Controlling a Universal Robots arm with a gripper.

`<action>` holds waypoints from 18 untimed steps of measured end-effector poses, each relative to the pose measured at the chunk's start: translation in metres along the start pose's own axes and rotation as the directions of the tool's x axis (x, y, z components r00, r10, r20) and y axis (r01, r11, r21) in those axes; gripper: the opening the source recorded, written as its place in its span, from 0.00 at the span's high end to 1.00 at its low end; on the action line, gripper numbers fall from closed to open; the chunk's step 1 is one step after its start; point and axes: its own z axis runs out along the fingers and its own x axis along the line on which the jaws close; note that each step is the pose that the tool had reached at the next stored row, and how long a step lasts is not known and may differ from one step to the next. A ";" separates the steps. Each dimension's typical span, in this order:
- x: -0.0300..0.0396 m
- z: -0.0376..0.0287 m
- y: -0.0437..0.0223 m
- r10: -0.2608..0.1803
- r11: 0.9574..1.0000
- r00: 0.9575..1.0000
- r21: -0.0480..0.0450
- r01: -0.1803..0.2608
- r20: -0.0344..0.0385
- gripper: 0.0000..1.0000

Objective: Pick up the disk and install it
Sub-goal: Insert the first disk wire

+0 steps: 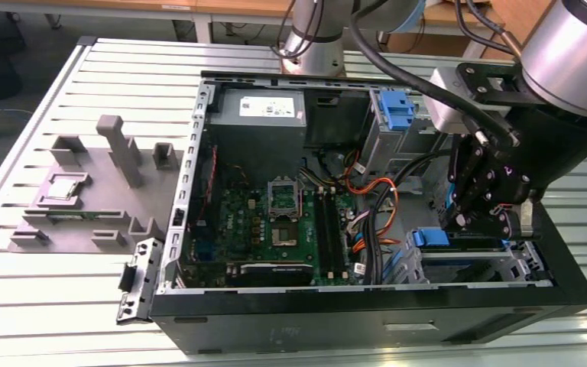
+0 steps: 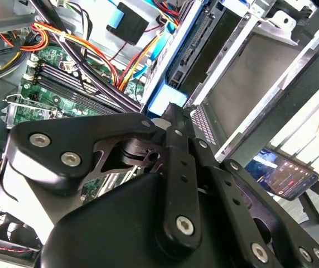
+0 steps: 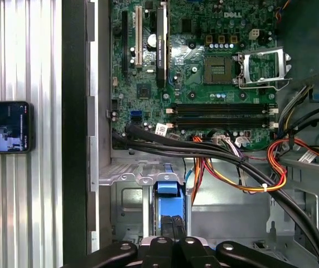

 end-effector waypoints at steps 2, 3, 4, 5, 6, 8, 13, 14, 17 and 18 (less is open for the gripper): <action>0.0000 0.0000 0.0000 0.000 1.000 1.000 0.000 0.000 0.000 0.90; 0.0000 0.0000 0.0000 0.000 1.000 1.000 0.000 0.000 0.000 0.90; 0.0000 0.0000 0.0000 0.000 1.000 1.000 0.000 0.000 0.000 0.90; 0.0000 0.0000 0.0000 0.000 1.000 1.000 0.000 0.000 0.000 0.90; 0.0000 0.0000 0.0000 0.000 1.000 1.000 0.000 0.000 0.000 0.90; 0.0000 0.0000 0.0000 0.000 1.000 1.000 0.000 0.000 0.000 0.90; 0.0000 0.0000 -0.0018 0.000 1.000 1.000 0.000 0.000 0.000 0.90; -0.0001 0.0000 -0.0039 0.000 1.000 1.000 0.000 0.000 0.000 0.90; -0.0004 0.0001 -0.0119 0.000 1.000 1.000 0.000 0.000 0.000 0.90; -0.0005 0.0002 -0.0141 0.000 1.000 1.000 0.000 0.000 0.000 0.90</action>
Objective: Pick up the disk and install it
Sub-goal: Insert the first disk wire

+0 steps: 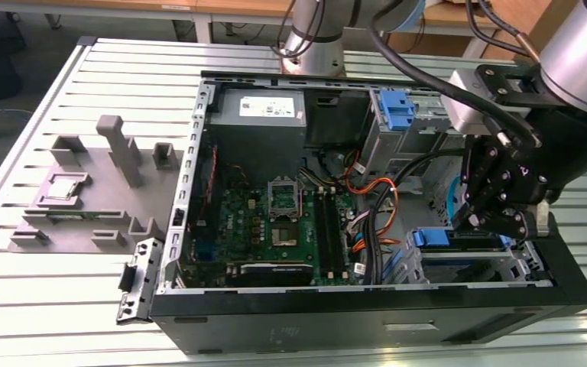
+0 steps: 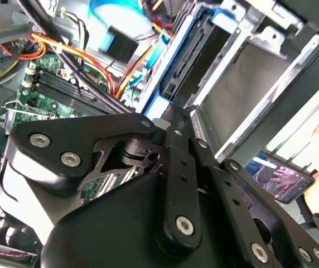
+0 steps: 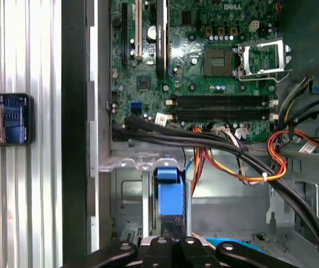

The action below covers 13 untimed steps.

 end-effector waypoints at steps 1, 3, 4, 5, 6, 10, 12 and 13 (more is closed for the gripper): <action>-0.0001 0.0002 -0.0015 0.000 1.000 1.000 0.000 0.000 0.000 0.90; -0.0002 0.0001 -0.0024 -0.003 1.000 1.000 0.000 0.003 0.000 0.90; -0.0001 0.0001 -0.0024 -0.007 1.000 1.000 0.000 0.007 0.000 0.90; -0.0001 0.0001 -0.0025 -0.012 1.000 1.000 0.001 0.012 0.000 0.90; -0.0001 0.0000 -0.0025 -0.015 1.000 1.000 0.002 0.015 0.000 0.90; -0.0001 -0.0035 -0.0025 -0.016 1.000 1.000 0.003 0.016 0.000 0.90; -0.0001 -0.0061 -0.0026 -0.017 1.000 1.000 0.003 0.017 0.000 0.90; -0.0001 -0.0075 -0.0027 -0.017 1.000 1.000 0.003 0.017 0.000 0.90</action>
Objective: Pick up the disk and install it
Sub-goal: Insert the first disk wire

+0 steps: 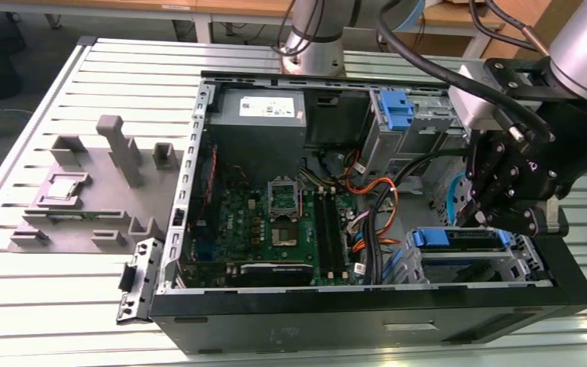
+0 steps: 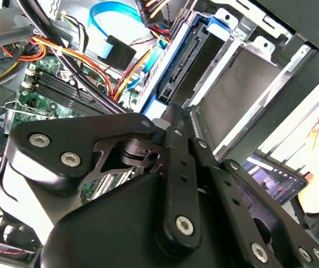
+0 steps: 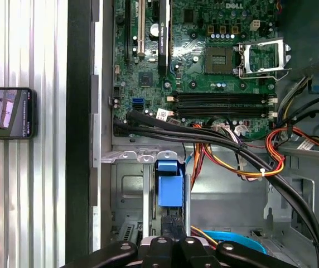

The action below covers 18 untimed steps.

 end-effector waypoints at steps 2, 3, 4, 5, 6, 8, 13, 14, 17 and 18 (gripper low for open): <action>0.0000 -0.0010 -0.0001 -0.001 1.000 1.000 0.000 0.001 0.000 0.90; 0.0000 -0.0010 -0.0001 -0.005 1.000 1.000 0.000 0.005 0.000 0.90; 0.0000 -0.0010 0.0000 -0.021 1.000 1.000 0.000 0.021 0.000 0.90; 0.0000 -0.0011 -0.0001 -0.039 0.999 0.999 0.000 0.039 0.000 0.90; 0.0000 -0.0011 -0.0001 -0.056 0.998 0.998 0.000 0.056 0.000 0.90; 0.0000 -0.0011 -0.0001 -0.072 0.997 0.997 0.000 0.072 -0.001 0.90; 0.0000 -0.0010 -0.0002 -0.073 0.997 0.997 0.000 0.073 0.000 0.90; 0.0000 -0.0011 -0.0002 -0.073 0.997 0.997 0.000 0.073 -0.001 0.90; 0.0000 -0.0011 -0.0002 -0.073 0.997 0.997 0.000 0.073 -0.001 0.90; 0.0000 -0.0011 -0.0002 -0.073 0.997 0.997 0.000 0.073 0.000 0.90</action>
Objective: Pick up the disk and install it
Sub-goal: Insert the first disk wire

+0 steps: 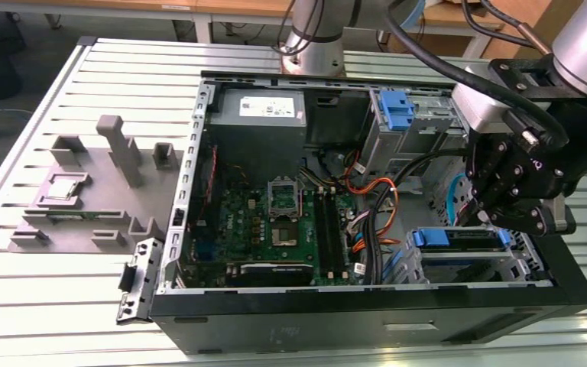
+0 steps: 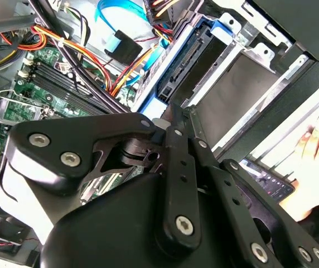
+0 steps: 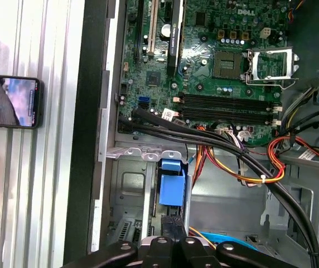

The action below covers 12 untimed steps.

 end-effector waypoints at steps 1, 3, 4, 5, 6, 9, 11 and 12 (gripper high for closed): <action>0.0000 0.0000 0.0000 0.000 1.000 1.000 0.000 0.000 0.000 0.90; 0.0000 0.0000 0.0000 0.000 1.000 1.000 0.000 0.000 0.000 0.90; 0.0000 0.0000 0.0000 0.000 1.000 1.000 0.000 0.000 0.000 0.90; 0.0000 0.0000 0.0000 0.000 1.000 1.000 0.000 0.000 0.000 0.90; 0.0000 0.0000 0.0000 0.000 1.000 1.000 0.000 0.000 0.000 0.90; 0.0000 0.0000 0.0000 0.000 1.000 1.000 0.000 0.000 0.000 0.90; 0.0000 0.0000 -0.0002 -0.004 1.000 1.000 0.000 0.004 0.000 0.90; 0.0000 0.0001 -0.0002 -0.010 1.000 1.000 0.000 0.010 0.000 0.90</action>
